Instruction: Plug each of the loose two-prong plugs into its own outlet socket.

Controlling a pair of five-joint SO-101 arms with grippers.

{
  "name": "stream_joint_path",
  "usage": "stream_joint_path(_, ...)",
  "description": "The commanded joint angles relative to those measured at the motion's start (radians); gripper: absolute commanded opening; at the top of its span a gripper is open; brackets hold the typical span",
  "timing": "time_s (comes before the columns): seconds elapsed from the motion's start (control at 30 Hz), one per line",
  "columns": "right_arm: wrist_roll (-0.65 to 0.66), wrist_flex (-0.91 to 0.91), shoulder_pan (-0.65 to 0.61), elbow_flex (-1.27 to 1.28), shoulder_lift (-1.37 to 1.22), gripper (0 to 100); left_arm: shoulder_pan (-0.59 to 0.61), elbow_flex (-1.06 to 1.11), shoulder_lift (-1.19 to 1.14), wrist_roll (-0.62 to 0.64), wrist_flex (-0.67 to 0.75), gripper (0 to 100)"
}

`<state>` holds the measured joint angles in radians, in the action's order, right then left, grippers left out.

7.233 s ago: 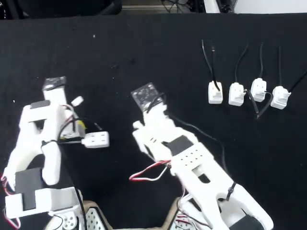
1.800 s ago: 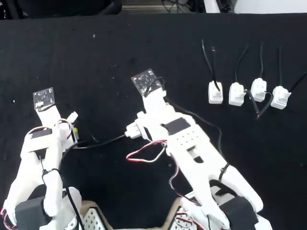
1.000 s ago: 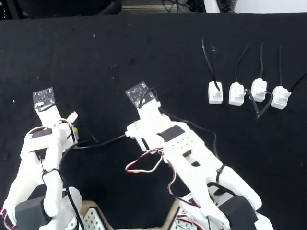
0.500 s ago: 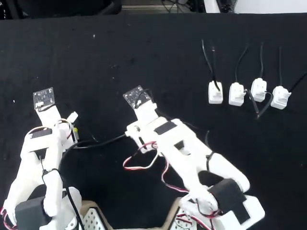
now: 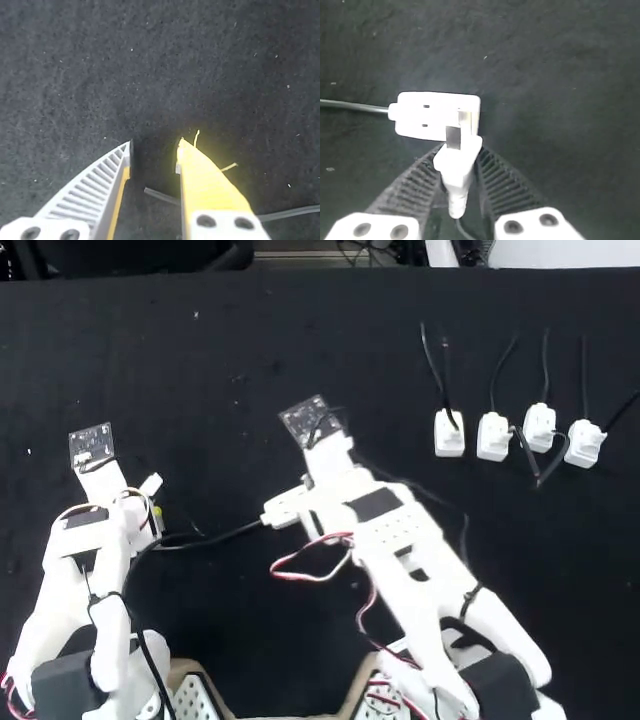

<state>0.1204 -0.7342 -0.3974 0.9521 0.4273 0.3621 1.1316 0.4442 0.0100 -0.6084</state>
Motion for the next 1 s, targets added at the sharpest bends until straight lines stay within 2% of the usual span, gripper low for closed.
stream_joint_path(0.0, 0.054, 0.002, 0.048, -0.013, 0.021, 1.1, -0.013, 0.004, 0.025, 0.011, 0.008, 16)
stream_joint_path(0.47, 0.061, 0.068, 0.074, -0.200, -0.346, 1.1, -0.007, 0.001, 0.025, 0.011, 0.006, 16)
stream_joint_path(0.67, 0.054, 0.074, -0.094, -0.208, -0.380, 1.1, -0.001, -0.070, 0.026, 0.011, -0.121, 16)
stream_joint_path(0.97, -0.052, 0.123, -0.305, -0.269, -0.386, 1.1, 0.062, -0.070, 0.041, 0.012, -0.126, 16)
